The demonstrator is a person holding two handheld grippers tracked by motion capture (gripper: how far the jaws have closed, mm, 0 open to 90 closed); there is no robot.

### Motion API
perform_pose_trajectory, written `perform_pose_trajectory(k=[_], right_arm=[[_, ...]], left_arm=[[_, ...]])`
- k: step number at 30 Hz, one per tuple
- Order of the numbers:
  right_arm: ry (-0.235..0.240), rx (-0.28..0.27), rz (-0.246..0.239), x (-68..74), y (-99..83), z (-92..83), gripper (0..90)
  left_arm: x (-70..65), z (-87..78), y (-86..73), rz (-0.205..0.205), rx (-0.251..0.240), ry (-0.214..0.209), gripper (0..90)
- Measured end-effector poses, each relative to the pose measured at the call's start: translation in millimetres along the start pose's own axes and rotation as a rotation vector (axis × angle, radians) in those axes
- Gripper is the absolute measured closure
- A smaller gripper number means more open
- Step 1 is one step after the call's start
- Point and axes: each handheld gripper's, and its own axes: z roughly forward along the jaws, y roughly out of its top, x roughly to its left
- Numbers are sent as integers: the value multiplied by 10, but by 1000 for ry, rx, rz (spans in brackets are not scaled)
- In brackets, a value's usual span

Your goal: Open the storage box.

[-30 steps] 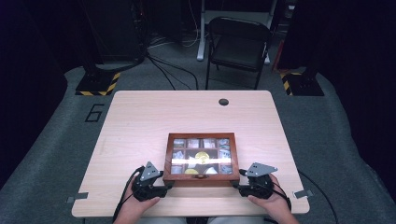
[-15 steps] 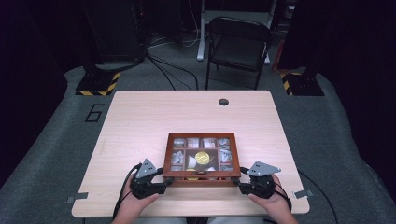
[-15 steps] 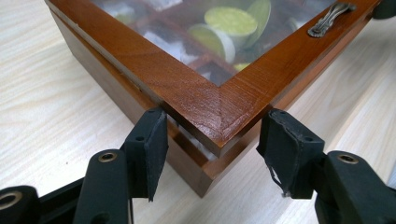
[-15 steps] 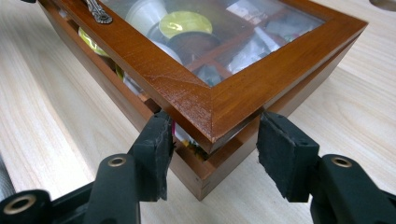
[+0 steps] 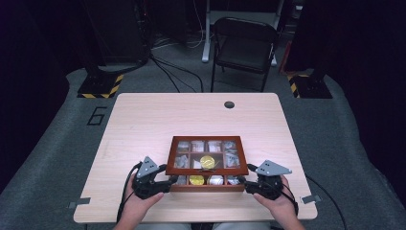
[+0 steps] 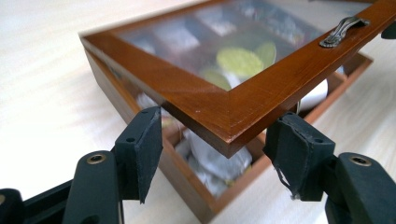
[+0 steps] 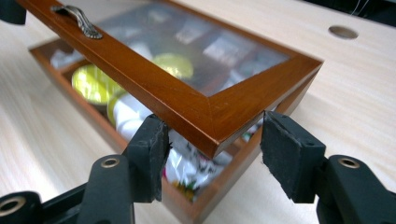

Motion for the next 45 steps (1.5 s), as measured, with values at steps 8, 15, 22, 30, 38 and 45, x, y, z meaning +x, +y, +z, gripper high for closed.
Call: perform_pose_trajectory(k=[8,15,22,30,38,45], right_arm=[[-10,-47,21,-94,261,-3,407],[-18,-69,29,-208,519,10,409],[-26,-58,33,-291,676,75,408],[-36,-62,33,-383,852,152,422],[-38,-79,42,-477,1011,215,424],[-33,-81,82,-584,1093,302,427]], left_arm=[[32,-23,258,22,-61,35,364],[115,25,528,48,-92,58,353],[190,87,640,9,-117,58,340],[268,136,814,-2,-132,65,335],[380,246,990,-21,-157,40,334],[436,315,1102,-22,-161,47,334]])
